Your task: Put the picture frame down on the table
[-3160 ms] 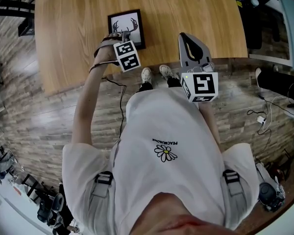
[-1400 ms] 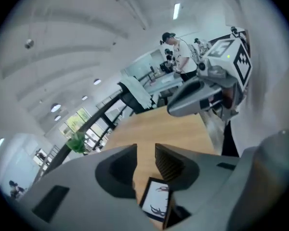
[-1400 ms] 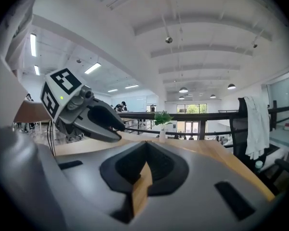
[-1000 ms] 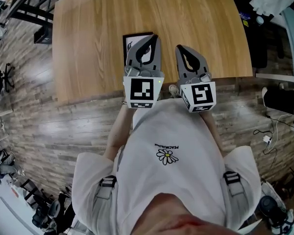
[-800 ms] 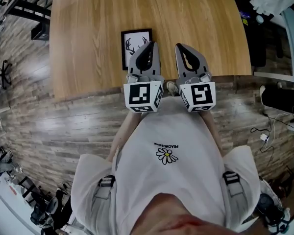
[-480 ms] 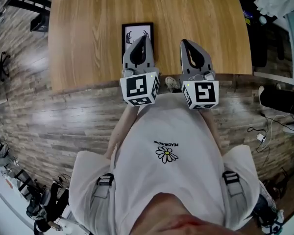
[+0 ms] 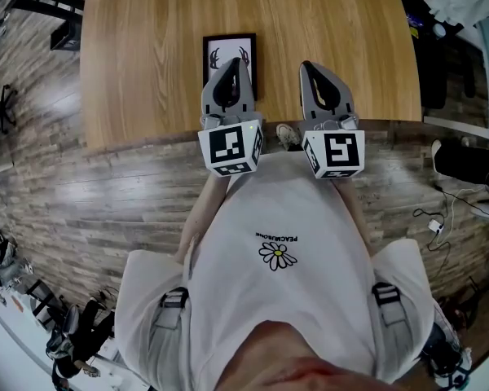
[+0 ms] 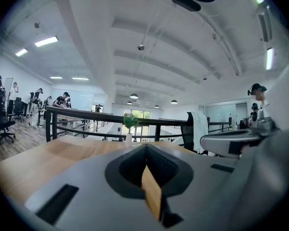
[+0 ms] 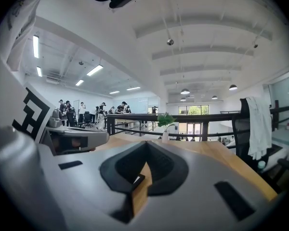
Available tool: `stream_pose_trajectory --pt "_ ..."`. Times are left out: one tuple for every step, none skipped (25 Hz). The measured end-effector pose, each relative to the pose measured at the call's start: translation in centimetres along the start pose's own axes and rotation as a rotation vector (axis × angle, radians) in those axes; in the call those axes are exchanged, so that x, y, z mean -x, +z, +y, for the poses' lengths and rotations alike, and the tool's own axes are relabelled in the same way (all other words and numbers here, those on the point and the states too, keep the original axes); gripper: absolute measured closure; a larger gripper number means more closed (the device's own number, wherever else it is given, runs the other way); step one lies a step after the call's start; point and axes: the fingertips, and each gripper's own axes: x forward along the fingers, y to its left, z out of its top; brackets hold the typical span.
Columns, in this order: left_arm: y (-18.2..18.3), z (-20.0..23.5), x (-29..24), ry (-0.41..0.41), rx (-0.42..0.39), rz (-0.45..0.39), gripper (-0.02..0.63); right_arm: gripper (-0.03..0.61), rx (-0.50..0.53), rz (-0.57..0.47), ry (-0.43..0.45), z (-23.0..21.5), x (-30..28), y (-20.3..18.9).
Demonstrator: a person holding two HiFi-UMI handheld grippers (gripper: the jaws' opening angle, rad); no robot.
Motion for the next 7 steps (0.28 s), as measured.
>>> stream_pose_trajectory --pt "-0.07 0.05 0.03 0.001 0.002 0.000 0.600 0.569 0.000 0.002 0.000 0.02 -0.01 -0.08" --pt "-0.09 0.13 0.07 0.002 0.003 0.000 0.600 0.569 0.001 0.004 0.001 0.06 -0.02 -0.17" --pt "-0.05 0.21 0.09 0.003 0.002 -0.002 0.600 0.569 0.002 0.006 0.001 0.08 -0.04 -0.23" --pt "0.04 0.30 0.10 0.003 -0.001 -0.005 0.600 0.569 0.004 0.008 0.001 0.11 -0.07 -0.28" --pt "0.14 0.38 0.10 0.003 -0.004 -0.008 0.600 0.569 0.006 0.010 0.000 0.13 -0.11 -0.32" --pt "0.25 0.48 0.10 0.003 -0.007 -0.012 0.600 0.569 0.007 0.011 0.000 0.16 -0.16 -0.36" --pt "0.36 0.58 0.09 0.003 -0.010 -0.015 0.600 0.569 0.008 0.012 0.000 0.18 -0.21 -0.40"
